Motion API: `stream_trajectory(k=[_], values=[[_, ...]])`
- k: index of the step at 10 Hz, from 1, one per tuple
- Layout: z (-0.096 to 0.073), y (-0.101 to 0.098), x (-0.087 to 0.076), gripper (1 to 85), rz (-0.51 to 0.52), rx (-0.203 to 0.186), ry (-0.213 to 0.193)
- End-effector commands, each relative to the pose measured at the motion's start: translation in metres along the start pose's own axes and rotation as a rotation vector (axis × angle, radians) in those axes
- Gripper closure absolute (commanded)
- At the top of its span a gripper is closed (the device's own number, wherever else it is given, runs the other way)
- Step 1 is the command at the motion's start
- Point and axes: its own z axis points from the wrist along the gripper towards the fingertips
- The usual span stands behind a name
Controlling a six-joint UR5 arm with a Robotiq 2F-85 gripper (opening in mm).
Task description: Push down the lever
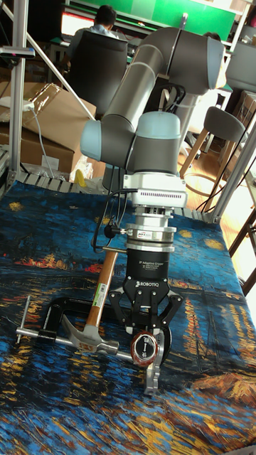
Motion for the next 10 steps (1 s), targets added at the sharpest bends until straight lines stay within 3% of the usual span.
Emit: stream_trajectory(k=[1, 7, 10], values=[[-0.0004, -0.0011, -0.0032, 56.0, 0.017, -0.007, -0.006], [0.0012, 0.0043, -0.0061, 56.3, 0.004, -0.029, -0.018], [0.0008, -0.0057, -0.0016, 56.3, -0.028, -0.001, -0.001]])
